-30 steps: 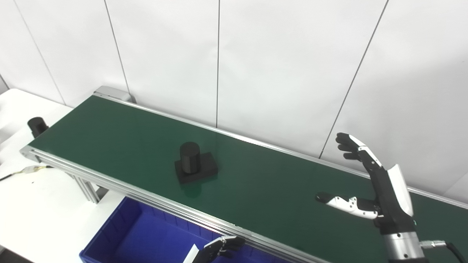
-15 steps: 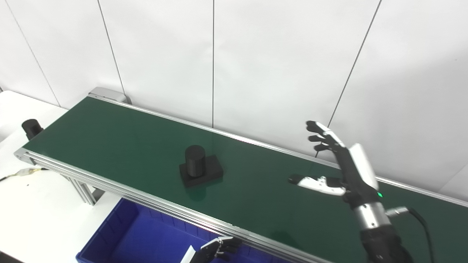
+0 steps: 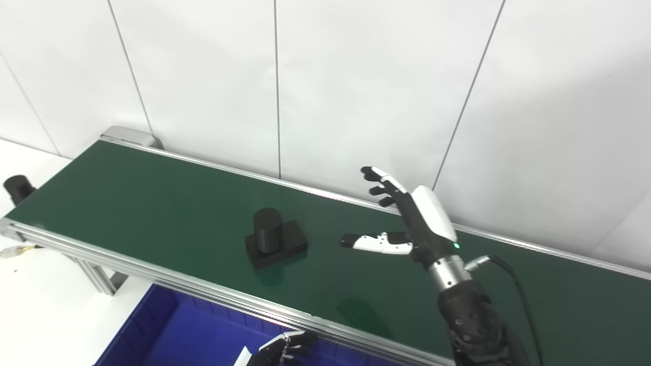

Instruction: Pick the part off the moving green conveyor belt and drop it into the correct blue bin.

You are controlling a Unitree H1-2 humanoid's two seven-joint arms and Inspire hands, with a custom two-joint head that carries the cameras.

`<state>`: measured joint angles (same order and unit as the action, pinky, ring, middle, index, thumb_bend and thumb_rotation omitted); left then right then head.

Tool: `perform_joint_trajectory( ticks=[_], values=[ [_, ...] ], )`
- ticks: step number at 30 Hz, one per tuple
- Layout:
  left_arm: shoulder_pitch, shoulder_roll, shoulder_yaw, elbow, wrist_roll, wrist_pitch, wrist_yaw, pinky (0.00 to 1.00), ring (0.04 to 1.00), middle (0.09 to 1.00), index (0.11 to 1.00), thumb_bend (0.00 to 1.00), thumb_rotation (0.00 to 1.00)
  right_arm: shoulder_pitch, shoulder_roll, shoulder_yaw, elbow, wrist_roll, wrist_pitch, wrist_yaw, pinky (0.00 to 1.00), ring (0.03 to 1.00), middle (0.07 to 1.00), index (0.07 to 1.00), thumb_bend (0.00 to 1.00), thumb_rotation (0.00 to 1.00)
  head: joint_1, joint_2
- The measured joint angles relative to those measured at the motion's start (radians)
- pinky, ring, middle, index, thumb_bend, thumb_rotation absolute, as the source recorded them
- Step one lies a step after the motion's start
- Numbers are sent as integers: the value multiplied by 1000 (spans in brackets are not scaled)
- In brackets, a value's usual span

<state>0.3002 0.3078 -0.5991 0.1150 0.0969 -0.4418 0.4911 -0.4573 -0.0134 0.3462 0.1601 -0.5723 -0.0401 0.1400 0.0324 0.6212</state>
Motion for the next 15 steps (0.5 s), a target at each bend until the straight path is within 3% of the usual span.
perform_joint_trajectory(
  ticks=[4, 15],
  values=[
    [0, 0, 16, -1, -4, 0, -18, 594, 687, 742, 740, 1000, 500, -18, 24, 14, 54, -7, 0, -1, 673, 783, 879, 886, 903, 560, -28, 8],
    [33, -37, 116, -27, -55, 0, -162, 636, 714, 757, 750, 1000, 519, -89, 49, 51, 205, -43, 5, -20, 753, 867, 906, 911, 900, 550, -62, 25]
  ],
)
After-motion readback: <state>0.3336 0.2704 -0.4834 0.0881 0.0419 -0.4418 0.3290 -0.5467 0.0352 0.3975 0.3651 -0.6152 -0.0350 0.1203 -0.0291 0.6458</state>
